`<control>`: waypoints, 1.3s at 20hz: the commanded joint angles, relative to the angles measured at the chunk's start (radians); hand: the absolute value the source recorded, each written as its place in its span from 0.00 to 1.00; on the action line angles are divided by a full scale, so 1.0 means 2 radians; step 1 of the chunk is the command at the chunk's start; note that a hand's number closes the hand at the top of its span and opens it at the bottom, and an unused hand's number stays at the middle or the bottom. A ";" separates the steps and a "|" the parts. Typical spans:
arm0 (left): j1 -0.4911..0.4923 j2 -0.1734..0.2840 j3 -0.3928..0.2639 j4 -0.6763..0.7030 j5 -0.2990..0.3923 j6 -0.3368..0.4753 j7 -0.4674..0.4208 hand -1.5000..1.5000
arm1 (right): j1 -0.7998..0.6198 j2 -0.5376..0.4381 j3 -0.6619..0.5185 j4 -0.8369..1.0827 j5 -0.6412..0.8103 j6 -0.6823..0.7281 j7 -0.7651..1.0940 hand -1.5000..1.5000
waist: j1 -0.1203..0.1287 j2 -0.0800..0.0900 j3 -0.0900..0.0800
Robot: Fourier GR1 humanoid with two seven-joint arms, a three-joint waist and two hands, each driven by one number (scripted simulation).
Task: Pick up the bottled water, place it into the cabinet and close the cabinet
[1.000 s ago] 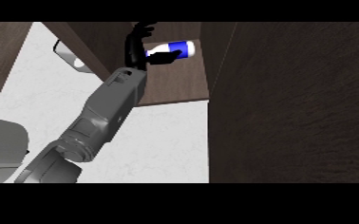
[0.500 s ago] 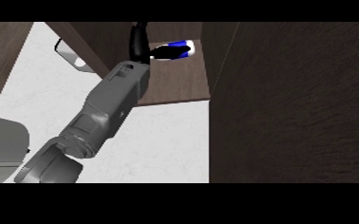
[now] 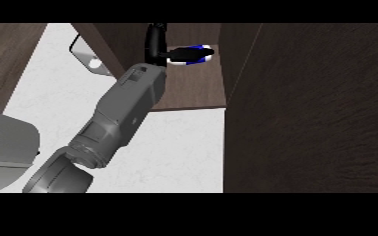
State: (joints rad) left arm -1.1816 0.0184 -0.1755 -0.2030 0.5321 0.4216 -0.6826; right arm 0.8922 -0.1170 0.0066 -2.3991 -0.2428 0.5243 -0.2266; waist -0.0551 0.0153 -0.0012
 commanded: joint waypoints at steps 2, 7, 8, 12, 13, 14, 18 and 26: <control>-0.006 -0.009 0.001 -0.016 0.000 -0.008 0.005 0.00 | 0.009 0.001 0.002 -0.062 -0.055 -0.016 0.049 0.00 | 0.010 -0.004 0.000; 0.073 -0.009 -0.031 -0.080 0.018 -0.004 -0.009 0.00 | 0.034 0.013 0.024 -0.058 -0.016 -0.005 0.029 0.00 | 0.011 -0.010 0.000; 0.062 -0.009 -0.041 -0.100 0.028 -0.002 0.020 0.00 | -0.017 0.016 0.038 -0.065 -0.028 -0.043 0.081 0.00 | 0.018 -0.008 0.000; 0.137 -0.009 -0.073 -0.176 0.031 -0.032 0.025 0.00 | 0.029 0.011 0.022 -0.069 -0.033 -0.027 0.057 0.00 | 0.027 -0.013 0.000; 0.141 -0.009 -0.085 -0.201 0.043 -0.032 0.040 0.00 | 0.007 0.016 0.019 -0.025 -0.009 -0.016 0.025 0.00 | 0.024 -0.013 0.001; 0.153 -0.009 -0.100 -0.209 0.050 -0.032 0.023 0.00 | -0.004 0.012 0.024 -0.045 -0.018 -0.028 0.056 0.00 | 0.020 -0.010 0.000; 0.225 -0.009 -0.137 -0.306 0.066 -0.052 0.043 0.00 | -0.002 0.032 0.056 -0.060 0.009 -0.051 0.064 0.00 | 0.031 -0.012 0.000; 0.330 -0.007 -0.194 -0.474 0.036 -0.032 0.055 0.00 | 0.007 0.013 0.035 -0.059 0.006 -0.046 0.053 0.00 | 0.034 -0.012 0.000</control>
State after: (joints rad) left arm -0.6199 0.0078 -0.5093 -0.9948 0.6310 0.3283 -0.5986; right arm 0.9108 -0.0692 0.1124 -2.4147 -0.2262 0.4516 -0.1765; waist 0.0048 -0.0098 -0.0007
